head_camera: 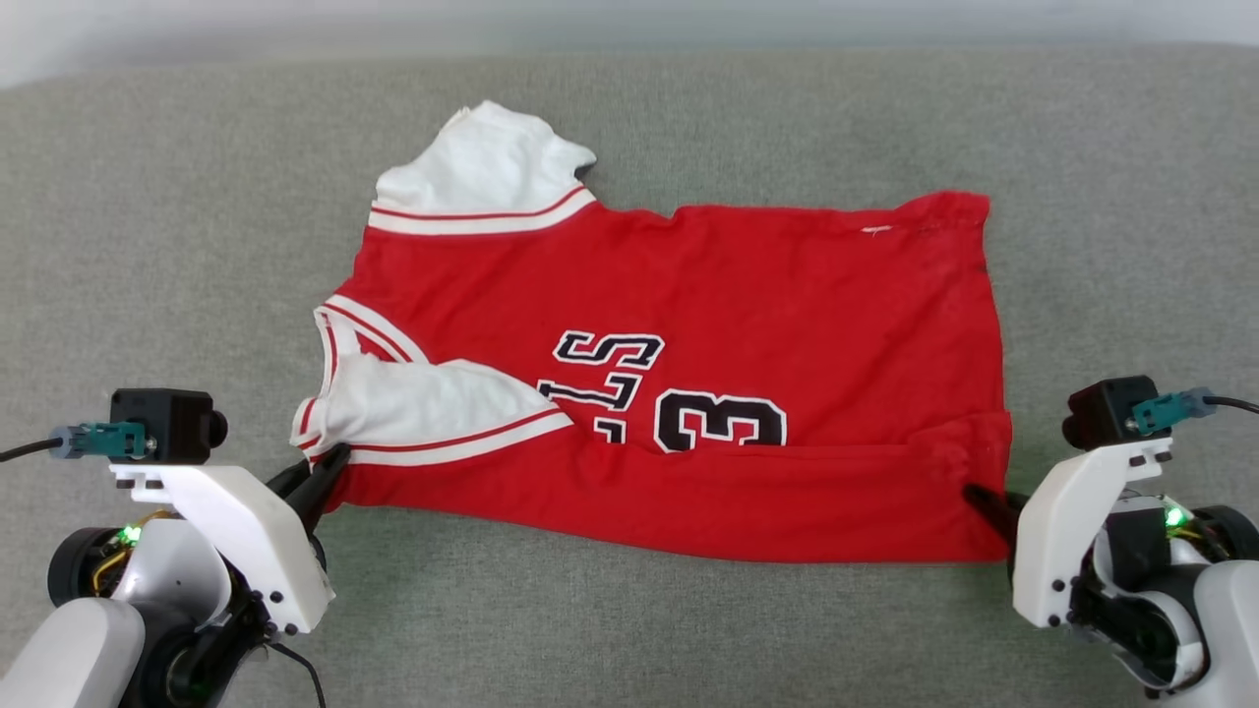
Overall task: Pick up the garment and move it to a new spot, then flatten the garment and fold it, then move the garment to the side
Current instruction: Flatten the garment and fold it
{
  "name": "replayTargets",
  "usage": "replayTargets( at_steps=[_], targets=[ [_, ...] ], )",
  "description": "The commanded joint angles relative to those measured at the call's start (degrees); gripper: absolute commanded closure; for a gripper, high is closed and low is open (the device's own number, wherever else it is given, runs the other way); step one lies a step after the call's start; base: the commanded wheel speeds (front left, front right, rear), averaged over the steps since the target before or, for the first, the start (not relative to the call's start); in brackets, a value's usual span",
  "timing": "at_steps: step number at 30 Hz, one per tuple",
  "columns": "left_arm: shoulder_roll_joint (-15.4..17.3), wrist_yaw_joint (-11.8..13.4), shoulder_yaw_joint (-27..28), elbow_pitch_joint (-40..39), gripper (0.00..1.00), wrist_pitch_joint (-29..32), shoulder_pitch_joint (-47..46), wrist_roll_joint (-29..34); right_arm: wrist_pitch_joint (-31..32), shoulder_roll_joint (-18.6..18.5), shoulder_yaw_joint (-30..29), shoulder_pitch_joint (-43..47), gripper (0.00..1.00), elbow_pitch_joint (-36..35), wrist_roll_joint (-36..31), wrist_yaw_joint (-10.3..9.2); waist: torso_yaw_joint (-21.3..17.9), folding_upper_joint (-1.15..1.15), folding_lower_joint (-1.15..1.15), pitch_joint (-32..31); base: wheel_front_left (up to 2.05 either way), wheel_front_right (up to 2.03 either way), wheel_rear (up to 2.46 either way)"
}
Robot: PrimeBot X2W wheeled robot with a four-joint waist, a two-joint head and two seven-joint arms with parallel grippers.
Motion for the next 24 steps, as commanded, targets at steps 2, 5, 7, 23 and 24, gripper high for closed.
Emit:
replayTargets(
  at_steps=[2,5,7,23,24],
  targets=[
    [-0.2,-0.3,-0.1,0.0,1.00,-0.7,0.6,-0.1,-1.0,-0.9,0.0,-0.6,1.00,-0.3,0.0,-0.04,-0.3,0.00,0.00,-2.0,0.00,0.00,0.00],
    [-0.3,-0.2,-0.4,-0.3,1.00,-1.0,1.4,0.1,-1.5,-1.5,0.1,0.5,1.00,-1.2,0.2,-0.03,-0.3,0.00,0.00,-4.1,0.00,0.00,0.00],
    [-0.4,0.1,-0.7,-0.3,1.00,-1.0,2.7,0.1,-1.7,-1.6,0.3,1.6,1.00,-1.7,0.2,-0.03,-0.4,0.00,0.00,-6.1,0.00,0.00,0.00],
    [-3.1,3.3,-2.0,1.9,0.03,-0.5,16.3,-3.9,-2.5,0.3,-1.6,13.5,0.00,-1.5,0.1,-0.03,-0.9,0.00,0.00,-13.3,0.00,0.00,0.00],
    [-3.6,3.1,-2.4,2.7,0.00,-0.9,15.9,-3.6,-3.5,0.6,-1.5,13.8,0.00,-0.9,0.1,-0.03,-0.9,0.00,0.00,-13.2,0.00,0.00,0.00]
  ],
)
